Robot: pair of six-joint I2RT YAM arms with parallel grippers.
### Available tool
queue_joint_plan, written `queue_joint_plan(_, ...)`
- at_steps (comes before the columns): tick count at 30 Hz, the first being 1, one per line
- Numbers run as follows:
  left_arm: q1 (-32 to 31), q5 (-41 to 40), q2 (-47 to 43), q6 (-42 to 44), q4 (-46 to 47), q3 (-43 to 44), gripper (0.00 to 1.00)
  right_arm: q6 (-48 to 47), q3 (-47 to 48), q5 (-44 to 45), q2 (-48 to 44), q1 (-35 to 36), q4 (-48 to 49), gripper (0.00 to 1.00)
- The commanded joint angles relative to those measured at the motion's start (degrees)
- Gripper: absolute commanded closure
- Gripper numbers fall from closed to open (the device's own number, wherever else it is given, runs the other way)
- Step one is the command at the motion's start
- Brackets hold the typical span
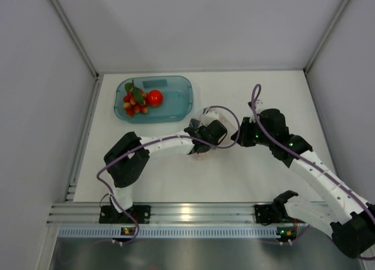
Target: Open the zip-top bag and remove the fake food
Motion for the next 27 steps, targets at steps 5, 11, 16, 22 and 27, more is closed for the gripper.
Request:
queue_joint_plan(5, 2.7, 5.9, 2.4, -1.6, 2.5, -2.3, 0.12, -1.3, 3.6, 0.8, 1.1, -0.6, -0.5, 1.00)
queue_joint_plan(11, 3.4, 9.9, 2.9, -2.1, 2.6, -3.5, 0.05, -1.3, 3.8, 1.1, 1.5, -0.3, -0.5, 1.00)
queue_joint_plan(16, 3.4, 10.6, 2.3, -2.9, 2.6, -4.7, 0.16, -1.4, 4.2, 1.3, 1.9, -0.3, -0.3, 1.00)
queue_joint_plan(22, 3.0, 12.3, -1.2, -2.6, 4.4, -4.9, 0.66, -1.4, 4.6, 1.6, 2.4, -0.3, 0.0, 1.00)
queue_joint_plan(27, 1.4, 18.7, -5.5, 0.2, 10.4, -6.5, 0.97, -2.8, 8.2, 3.4, 4.2, -0.2, -1.0, 1.00)
